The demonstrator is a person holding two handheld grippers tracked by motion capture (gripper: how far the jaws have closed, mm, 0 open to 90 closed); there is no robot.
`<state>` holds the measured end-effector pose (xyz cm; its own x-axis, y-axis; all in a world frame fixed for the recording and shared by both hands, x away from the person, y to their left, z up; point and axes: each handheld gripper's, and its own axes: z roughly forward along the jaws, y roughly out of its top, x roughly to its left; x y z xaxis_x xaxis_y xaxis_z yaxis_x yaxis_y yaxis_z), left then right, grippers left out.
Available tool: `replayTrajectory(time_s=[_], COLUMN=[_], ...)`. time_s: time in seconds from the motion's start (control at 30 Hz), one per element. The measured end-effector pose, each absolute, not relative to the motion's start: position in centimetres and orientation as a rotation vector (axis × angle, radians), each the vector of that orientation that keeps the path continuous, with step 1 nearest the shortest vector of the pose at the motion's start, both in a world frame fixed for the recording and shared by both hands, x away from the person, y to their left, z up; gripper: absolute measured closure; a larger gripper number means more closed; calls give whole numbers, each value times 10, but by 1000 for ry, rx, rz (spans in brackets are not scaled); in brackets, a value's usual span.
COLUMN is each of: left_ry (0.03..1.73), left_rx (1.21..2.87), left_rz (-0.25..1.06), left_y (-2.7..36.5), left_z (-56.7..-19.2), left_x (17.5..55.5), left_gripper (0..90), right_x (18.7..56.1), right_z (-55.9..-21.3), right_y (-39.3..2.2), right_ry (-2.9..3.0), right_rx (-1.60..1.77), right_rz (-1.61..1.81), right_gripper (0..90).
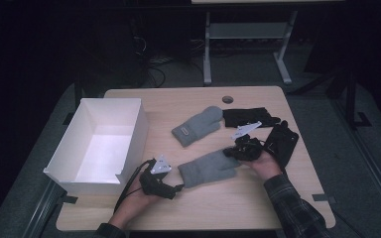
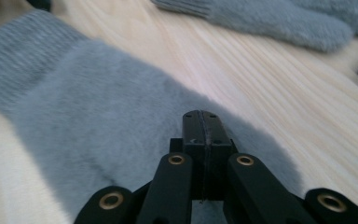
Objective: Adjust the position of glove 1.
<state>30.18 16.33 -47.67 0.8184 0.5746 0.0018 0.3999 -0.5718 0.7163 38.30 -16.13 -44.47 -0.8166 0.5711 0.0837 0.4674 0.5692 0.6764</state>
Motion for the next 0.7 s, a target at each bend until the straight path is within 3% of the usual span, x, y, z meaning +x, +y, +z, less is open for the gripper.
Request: replayTrajectory(time_s=[0.27,0.63,0.7], left_ry=[712,711,711], left_rx=[2254,2254,2254], left_rz=[302,303,303], left_y=[163,163,163], left_z=[-477,-477,-477], left_x=[302,302,302], left_gripper=[124,124,124], right_x=[398,385,381], right_z=[-456,-442,-440], right_y=[-150,-126,-127], right_ry=[2601,2599,2603], right_rx=[891,808,804], right_rz=[1049,1119,1159], right_gripper=[900,900,851])
